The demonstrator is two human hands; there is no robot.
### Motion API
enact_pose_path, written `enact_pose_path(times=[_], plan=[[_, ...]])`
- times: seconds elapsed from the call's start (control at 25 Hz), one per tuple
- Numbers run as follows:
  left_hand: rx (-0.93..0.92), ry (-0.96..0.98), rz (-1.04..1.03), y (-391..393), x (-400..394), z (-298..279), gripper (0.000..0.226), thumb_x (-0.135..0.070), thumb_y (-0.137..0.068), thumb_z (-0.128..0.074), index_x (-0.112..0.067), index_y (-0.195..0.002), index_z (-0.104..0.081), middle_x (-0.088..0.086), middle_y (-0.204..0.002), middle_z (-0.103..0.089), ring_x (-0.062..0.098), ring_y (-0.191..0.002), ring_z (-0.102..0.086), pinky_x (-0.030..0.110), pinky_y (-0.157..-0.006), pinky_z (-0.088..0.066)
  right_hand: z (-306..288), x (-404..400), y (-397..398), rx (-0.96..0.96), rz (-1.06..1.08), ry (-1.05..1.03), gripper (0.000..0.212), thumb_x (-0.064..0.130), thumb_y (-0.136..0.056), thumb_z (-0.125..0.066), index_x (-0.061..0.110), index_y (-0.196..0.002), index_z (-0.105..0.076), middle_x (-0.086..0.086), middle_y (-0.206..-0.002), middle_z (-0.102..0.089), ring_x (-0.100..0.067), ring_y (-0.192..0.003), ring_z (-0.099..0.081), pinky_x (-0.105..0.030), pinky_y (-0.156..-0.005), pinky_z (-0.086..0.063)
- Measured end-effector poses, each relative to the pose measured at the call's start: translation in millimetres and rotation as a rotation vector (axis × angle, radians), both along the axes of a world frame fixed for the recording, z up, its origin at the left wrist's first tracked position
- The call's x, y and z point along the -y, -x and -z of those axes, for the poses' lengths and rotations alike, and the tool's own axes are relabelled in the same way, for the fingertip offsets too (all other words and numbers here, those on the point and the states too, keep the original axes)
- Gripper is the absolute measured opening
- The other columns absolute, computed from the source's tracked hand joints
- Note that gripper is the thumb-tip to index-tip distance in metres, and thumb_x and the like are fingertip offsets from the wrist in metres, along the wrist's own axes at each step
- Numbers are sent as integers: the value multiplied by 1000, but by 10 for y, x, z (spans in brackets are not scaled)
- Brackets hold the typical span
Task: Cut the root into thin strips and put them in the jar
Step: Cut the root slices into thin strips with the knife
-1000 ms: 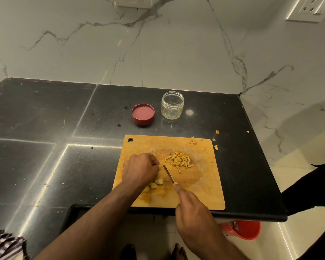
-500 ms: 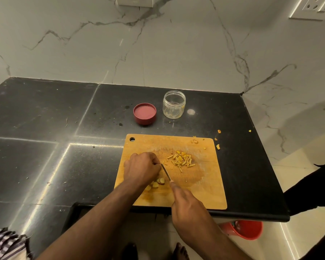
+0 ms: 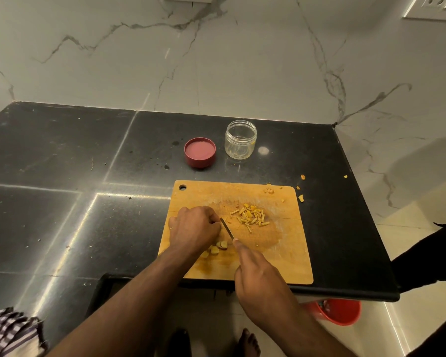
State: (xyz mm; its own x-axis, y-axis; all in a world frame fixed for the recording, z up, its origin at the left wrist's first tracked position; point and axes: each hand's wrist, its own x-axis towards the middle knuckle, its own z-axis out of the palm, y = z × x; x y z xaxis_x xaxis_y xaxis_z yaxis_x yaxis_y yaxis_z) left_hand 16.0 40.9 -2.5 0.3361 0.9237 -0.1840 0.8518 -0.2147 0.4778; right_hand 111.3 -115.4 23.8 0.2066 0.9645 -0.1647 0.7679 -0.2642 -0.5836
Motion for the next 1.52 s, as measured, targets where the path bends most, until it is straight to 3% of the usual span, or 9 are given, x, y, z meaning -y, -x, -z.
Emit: enact_pose_path(times=[0.16, 0.36, 0.52, 0.64, 0.92, 1.2, 1.32, 1.52], plan=[[-7, -1, -20, 3, -3, -10, 13, -34, -90, -60, -35, -95, -72, -17, -94, -67, 12, -103, -46, 41, -87, -34, 2, -4, 13, 14, -29, 24, 53, 23, -104, -31, 29, -155, -18, 1, -140, -45, -14, -112, -54, -29, -91, -48], [-12, 16, -13, 9, 2, -25, 8, -35, -90, -61, -35, -92, -69, -16, -95, -66, 15, -107, -48, 44, -90, -32, -31, 230, -11, 0, -10, 28, 53, 27, -104, -33, 32, -155, -17, 7, -132, -47, -10, -104, -54, -25, -86, -48], [-30, 15, -1, 29, -4, -35, 9, -38, -91, -61, -36, -94, -69, -17, -97, -65, 15, -110, -47, 45, -93, -32, -54, 184, -29, 0, -8, -21, 52, 25, -104, -32, 29, -155, -19, 8, -140, -43, -7, -111, -51, -18, -89, -43], [-32, 14, -11, 24, 5, -43, 10, -37, -91, -61, -36, -95, -71, -17, -98, -66, 14, -110, -46, 43, -90, -30, -26, 90, -19, 1, -9, -27, 54, 24, -103, -33, 29, -155, -19, 5, -141, -45, -9, -114, -52, -22, -94, -45], [-26, 5, -31, 7, 9, -50, 8, -34, -89, -61, -35, -85, -69, -18, -89, -64, 12, -103, -45, 43, -86, -28, 47, 16, 20, 6, -37, 5, 54, 23, -103, -32, 29, -155, -20, 0, -136, -48, -16, -108, -56, -30, -88, -49], [-24, 19, -19, 25, 1, -39, 8, -34, -89, -61, -35, -87, -69, -18, -91, -65, 12, -105, -46, 44, -89, -29, -30, 233, -15, 36, -78, -3, 51, 21, -104, -30, 22, -154, -22, 6, -143, -41, -8, -110, -50, -22, -89, -46], [-23, 28, -14, 41, -9, -39, 13, -35, -90, -60, -36, -94, -72, -19, -95, -66, 13, -107, -46, 42, -85, -27, -34, 166, -18, -19, -20, -27, 53, 25, -103, -32, 29, -155, -19, 7, -140, -45, -9, -111, -53, -24, -92, -47], [-27, 21, -44, 26, -5, -54, 12, -33, -89, -60, -35, -88, -71, -19, -91, -65, 13, -107, -48, 45, -90, -30, 15, 12, 23, -11, -28, -24, 53, 24, -103, -32, 28, -155, -20, 1, -143, -44, -14, -118, -52, -29, -97, -46]])
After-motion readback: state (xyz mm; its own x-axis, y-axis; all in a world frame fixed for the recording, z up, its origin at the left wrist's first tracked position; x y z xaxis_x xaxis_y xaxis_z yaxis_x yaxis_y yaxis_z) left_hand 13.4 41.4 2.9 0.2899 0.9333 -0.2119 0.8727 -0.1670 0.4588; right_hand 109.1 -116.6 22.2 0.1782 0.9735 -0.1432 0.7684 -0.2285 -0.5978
